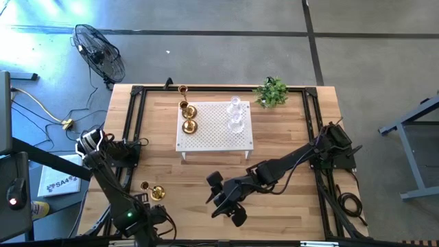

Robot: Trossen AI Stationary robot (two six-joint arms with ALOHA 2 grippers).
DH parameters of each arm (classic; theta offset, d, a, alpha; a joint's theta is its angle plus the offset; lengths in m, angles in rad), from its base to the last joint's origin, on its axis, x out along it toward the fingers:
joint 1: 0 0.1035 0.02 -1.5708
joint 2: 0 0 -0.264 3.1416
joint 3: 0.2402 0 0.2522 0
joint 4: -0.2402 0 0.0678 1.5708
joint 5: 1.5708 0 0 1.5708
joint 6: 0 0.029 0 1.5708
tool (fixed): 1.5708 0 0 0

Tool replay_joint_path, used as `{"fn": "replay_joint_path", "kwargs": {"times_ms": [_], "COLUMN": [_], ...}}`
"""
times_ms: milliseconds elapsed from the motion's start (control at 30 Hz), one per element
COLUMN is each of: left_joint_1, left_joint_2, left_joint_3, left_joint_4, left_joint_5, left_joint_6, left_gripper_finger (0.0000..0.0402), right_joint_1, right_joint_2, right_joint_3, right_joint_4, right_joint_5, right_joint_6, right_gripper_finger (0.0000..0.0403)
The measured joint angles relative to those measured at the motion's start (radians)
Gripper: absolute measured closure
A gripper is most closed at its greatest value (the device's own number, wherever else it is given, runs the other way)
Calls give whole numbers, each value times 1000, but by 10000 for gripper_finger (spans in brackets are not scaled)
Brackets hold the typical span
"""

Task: Pick & Place candle stick holders
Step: Put the transparent glass candle holder on the shelf aligned with the other transparent glass candle holders

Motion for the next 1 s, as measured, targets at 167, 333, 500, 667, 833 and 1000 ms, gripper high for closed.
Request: {"fn": "replay_joint_path", "kwargs": {"times_ms": [167, 333, 500, 667, 833, 1000], "left_joint_1": [0, 0, -10, -24, -34, -34], "left_joint_2": [0, 0, 0, 2, 2, 2], "left_joint_3": [0, 0, 0, -27, -62, -92], "left_joint_4": [2, 2, 2, 10, 6, 1], "left_joint_5": [2, 1, -9, -24, -34, -30], "left_joint_6": [149, 191, 189, 171, 171, 183], "left_gripper_finger": [176, 176, 176, 176, 176, 176], "right_joint_1": [4, 14, 30, 32, 32, 32], "right_joint_2": [0, 0, 0, 0, 0, 0], "right_joint_3": [0, 0, 0, 0, 0, 0], "right_joint_4": [0, 0, 0, 0, 0, 5], "right_joint_5": [-50, -74, -76, -76, -75, -67], "right_joint_6": [-3, -4, -8, -8, -8, -8], "right_gripper_finger": [214, 214, 214, 214, 214, 214]}}
